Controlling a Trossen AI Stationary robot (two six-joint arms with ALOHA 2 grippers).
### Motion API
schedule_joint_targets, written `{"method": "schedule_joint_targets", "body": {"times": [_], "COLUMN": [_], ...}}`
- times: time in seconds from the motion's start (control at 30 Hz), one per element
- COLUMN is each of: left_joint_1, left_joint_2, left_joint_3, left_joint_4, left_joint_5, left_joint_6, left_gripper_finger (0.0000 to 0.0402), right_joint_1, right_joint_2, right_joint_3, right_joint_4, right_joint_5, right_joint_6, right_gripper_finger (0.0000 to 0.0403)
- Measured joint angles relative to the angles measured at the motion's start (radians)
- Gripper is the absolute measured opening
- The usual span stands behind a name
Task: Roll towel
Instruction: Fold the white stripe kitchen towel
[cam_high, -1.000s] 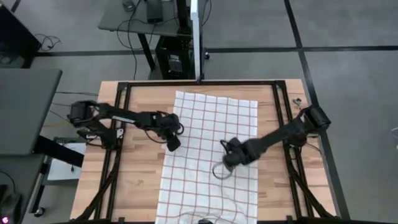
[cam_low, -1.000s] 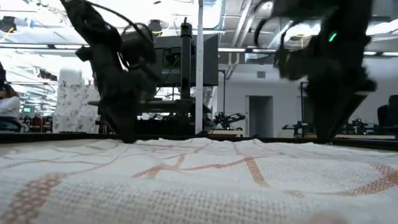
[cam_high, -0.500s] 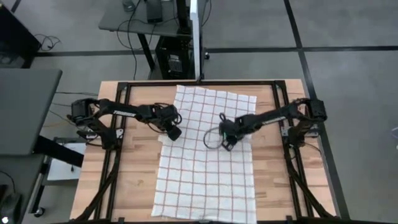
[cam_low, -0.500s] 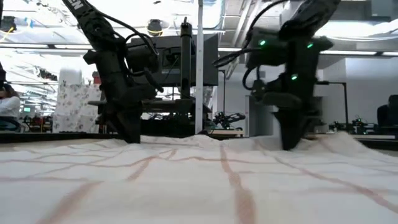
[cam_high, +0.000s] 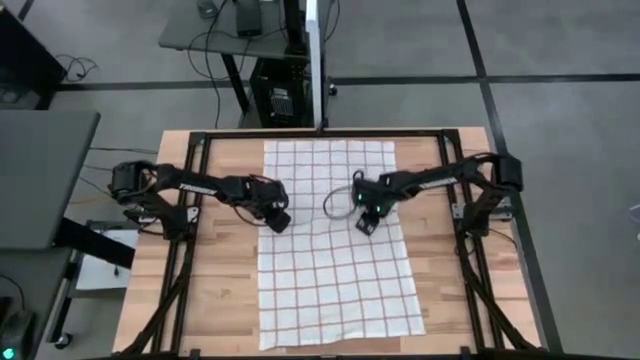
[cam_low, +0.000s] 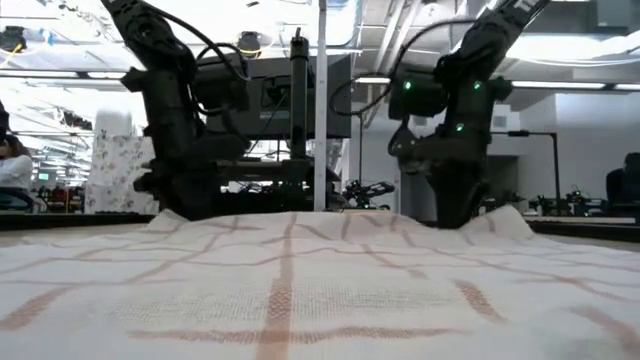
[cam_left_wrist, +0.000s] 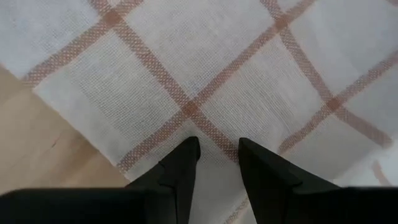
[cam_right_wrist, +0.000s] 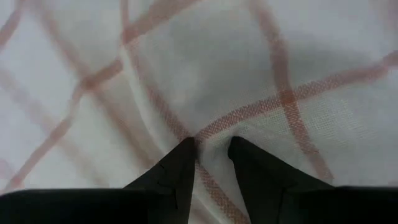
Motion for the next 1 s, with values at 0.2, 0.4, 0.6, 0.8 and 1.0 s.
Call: {"method": "schedule_joint_targets", "body": {"times": [0.2, 0.4, 0.6, 0.8, 1.0], "left_joint_1": [0.051, 0.061, -0.034, -0.147, -0.162], "left_joint_2": [-0.109, -0.235, -0.373, -0.440, -0.435], "left_joint_3": [-0.004, -0.003, -0.002, 0.000, 0.031], "left_joint_4": [-0.031, -0.058, 0.005, 0.212, 0.308], "left_joint_5": [-0.057, 0.049, 0.244, 0.278, 0.255], "left_joint_6": [0.057, 0.218, 0.263, 0.203, 0.288], "left_gripper_finger": [0.0109, 0.0109, 0.0109, 0.0109, 0.0120], "right_joint_1": [0.109, 0.129, 0.270, 0.508, 0.574], "right_joint_2": [-0.020, -0.126, -0.291, -0.358, -0.328], "right_joint_3": [0.018, 0.085, 0.094, 0.094, 0.097], "right_joint_4": [-0.042, -0.167, -0.157, 0.037, 0.222], "right_joint_5": [0.019, 0.022, 0.028, 0.088, 0.180], "right_joint_6": [0.122, 0.197, 0.341, 0.445, 0.499], "right_gripper_finger": [0.0106, 0.0106, 0.0106, 0.0106, 0.0106]}}
